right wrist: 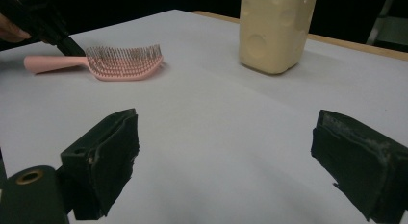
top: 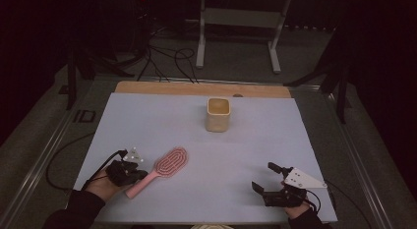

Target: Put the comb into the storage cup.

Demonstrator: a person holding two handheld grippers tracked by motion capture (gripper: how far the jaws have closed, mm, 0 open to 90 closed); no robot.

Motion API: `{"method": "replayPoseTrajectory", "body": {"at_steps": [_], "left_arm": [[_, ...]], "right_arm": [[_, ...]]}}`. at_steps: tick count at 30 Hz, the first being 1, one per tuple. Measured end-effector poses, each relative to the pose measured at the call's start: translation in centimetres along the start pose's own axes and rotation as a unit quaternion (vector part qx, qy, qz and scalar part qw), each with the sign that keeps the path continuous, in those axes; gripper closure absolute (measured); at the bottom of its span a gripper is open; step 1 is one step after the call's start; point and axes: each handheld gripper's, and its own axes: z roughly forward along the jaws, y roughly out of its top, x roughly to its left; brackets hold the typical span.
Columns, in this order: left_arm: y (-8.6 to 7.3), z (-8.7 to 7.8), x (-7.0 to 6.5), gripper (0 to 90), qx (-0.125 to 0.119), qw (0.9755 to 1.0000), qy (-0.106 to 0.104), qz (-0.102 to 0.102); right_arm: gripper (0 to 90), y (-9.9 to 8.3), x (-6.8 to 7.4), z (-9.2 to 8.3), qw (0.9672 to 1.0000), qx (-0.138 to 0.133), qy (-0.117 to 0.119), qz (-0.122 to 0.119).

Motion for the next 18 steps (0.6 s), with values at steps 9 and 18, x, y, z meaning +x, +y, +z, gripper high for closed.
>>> {"method": "replayPoseTrajectory", "body": {"at_steps": [9, 18], "left_arm": [[0.1, 0.1, -0.6, 90.0, 0.005, 0.9999, -0.009, -0.002], [0.4, 0.1, -1.1, 90.0, 0.009, 0.9998, -0.019, 0.003]], "right_arm": [[9.0, 0.0, 0.0, 0.0, 1.0, -0.001, 0.0, 0.001], [9.0, 0.0, 0.1, 0.1, 1.0, 0.001, 0.0, 0.002]]}}
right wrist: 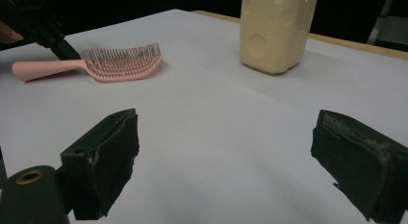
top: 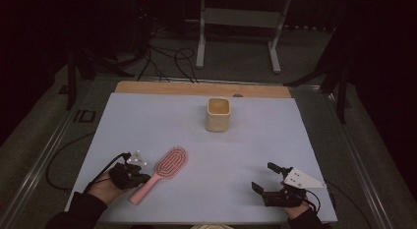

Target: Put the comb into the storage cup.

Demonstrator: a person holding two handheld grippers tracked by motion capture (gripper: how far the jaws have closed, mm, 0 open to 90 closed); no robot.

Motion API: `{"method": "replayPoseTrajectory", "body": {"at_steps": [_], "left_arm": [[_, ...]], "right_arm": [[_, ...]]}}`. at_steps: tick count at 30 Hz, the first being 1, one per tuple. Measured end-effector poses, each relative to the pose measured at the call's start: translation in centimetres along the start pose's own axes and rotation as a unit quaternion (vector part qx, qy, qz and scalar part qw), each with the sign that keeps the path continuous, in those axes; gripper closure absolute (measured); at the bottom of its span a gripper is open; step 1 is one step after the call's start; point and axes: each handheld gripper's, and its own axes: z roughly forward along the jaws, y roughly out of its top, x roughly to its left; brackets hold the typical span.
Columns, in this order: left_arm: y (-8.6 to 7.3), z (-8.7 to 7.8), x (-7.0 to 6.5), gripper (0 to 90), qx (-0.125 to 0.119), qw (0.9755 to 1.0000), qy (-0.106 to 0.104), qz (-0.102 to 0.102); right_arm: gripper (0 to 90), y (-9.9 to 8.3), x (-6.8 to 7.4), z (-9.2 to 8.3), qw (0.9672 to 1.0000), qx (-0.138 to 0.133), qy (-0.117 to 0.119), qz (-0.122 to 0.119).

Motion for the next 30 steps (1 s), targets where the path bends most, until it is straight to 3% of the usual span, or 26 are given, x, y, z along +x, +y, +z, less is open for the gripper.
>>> {"method": "replayPoseTrajectory", "body": {"at_steps": [4, 10, 18, 26, 30], "left_arm": [[0.1, 0.0, -0.1, 90.0, 0.002, 1.0, -0.007, 0.0], [0.0, -0.1, 0.0, 90.0, 0.0, 1.0, 0.0, -0.003], [0.3, -1.7, 0.5, 90.0, -0.004, 0.9992, 0.018, -0.035], [0.9, -3.0, 0.5, 90.0, -0.001, 0.9956, 0.039, -0.085], [1.3, -3.8, 0.4, 90.0, -0.005, 0.9941, 0.042, -0.1]], "right_arm": [[9.0, 0.0, 0.0, 0.0, 1.0, -0.001, 0.001, 0.0], [9.0, 0.0, -0.1, 0.0, 1.0, -0.001, 0.0, 0.001], [9.0, 0.0, -0.1, -0.1, 1.0, -0.001, -0.001, 0.0], [9.0, 0.0, -0.1, -0.1, 1.0, -0.002, -0.003, 0.001], [9.0, 0.0, -0.1, -0.1, 1.0, -0.001, -0.003, 0.001]]}}
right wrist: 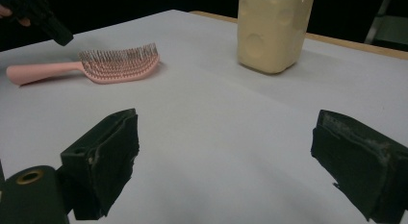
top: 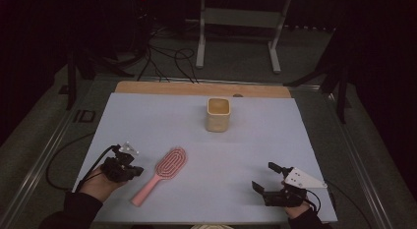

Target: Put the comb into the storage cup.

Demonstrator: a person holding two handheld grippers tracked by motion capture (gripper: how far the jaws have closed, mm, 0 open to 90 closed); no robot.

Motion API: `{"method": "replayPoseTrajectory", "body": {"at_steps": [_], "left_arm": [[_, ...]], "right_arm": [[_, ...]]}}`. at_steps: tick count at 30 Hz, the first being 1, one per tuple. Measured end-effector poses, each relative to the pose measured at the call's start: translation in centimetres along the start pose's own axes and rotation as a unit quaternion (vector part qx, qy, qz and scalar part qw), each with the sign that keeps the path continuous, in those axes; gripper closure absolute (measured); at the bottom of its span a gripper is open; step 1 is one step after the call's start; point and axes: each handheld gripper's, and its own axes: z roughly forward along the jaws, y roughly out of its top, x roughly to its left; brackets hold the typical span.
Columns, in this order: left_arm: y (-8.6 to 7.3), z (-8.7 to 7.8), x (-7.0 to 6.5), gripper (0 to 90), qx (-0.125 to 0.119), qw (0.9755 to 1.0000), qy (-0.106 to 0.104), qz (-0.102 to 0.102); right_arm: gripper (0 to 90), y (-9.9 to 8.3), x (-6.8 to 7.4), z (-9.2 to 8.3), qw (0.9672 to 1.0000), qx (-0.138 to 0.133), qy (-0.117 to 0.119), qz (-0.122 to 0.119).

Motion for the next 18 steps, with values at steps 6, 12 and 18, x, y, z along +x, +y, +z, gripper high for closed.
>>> {"method": "replayPoseTrajectory", "body": {"at_steps": [6, 12, 18], "left_arm": [[0.8, -1.2, -0.7, 90.0, -0.011, 0.9999, 0.002, -0.006], [1.4, -1.4, -1.4, 87.8, -0.012, 0.9998, -0.013, -0.004], [1.8, -0.4, -2.2, 79.8, -0.001, 0.9998, -0.019, 0.001]], "right_arm": [[9.0, 0.0, 0.0, 0.1, 1.0, 0.001, -0.001, 0.0], [9.0, 0.0, 0.1, 0.1, 1.0, 0.002, 0.0, -0.001], [9.0, 0.0, 0.1, 0.1, 1.0, 0.002, 0.0, -0.001]]}}
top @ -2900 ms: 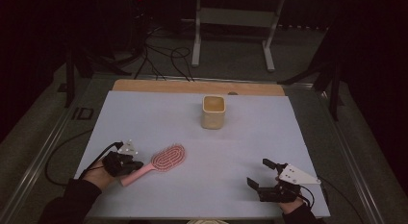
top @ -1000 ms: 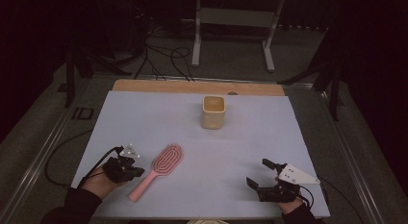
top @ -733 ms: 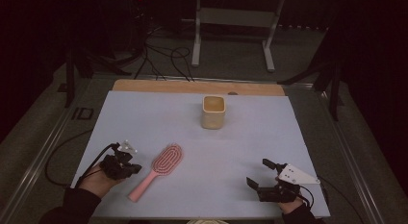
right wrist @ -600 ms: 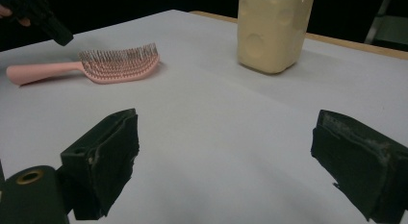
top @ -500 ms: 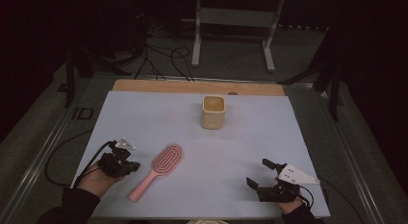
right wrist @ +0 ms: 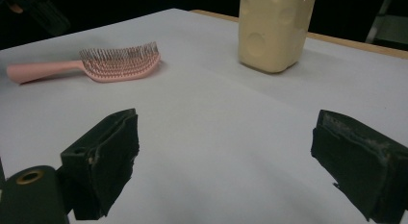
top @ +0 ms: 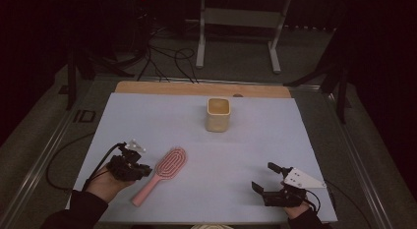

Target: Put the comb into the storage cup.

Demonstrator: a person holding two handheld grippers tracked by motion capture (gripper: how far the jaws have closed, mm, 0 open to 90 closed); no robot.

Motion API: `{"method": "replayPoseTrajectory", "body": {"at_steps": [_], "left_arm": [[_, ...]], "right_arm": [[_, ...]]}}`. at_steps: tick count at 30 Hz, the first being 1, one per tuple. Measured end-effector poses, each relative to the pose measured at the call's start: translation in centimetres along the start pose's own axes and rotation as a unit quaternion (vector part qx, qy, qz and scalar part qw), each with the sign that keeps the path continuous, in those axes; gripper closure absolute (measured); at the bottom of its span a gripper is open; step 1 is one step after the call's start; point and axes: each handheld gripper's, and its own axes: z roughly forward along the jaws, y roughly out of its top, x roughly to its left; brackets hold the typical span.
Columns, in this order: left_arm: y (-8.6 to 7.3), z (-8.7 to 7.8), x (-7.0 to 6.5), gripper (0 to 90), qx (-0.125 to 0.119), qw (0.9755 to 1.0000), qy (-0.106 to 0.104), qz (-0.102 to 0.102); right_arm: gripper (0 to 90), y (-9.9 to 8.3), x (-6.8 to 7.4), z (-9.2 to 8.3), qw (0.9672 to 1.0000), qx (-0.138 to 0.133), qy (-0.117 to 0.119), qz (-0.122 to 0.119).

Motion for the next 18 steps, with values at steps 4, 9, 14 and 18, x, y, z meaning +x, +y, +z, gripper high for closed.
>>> {"method": "replayPoseTrajectory", "body": {"at_steps": [4, 9, 14, 18], "left_arm": [[0.1, 0.6, -0.1, 70.6, 0.014, 0.9999, -0.003, -0.005], [0.3, 1.2, -0.3, 56.1, 0.033, 0.9993, -0.002, -0.019], [0.5, 1.6, -0.5, 37.9, 0.048, 0.9985, -0.001, -0.025], [0.7, 2.2, -0.7, 14.9, 0.076, 0.9969, 0.01, -0.017]], "right_arm": [[9.0, 0.0, 0.0, 0.0, 1.0, 0.0, 0.0, -0.001], [9.0, 0.0, 0.0, 0.0, 1.0, 0.0, 0.001, -0.001], [9.0, 0.0, 0.1, 0.1, 1.0, 0.001, 0.0, -0.002], [9.0, 0.0, 0.0, 0.1, 1.0, 0.001, 0.0, -0.002]]}}
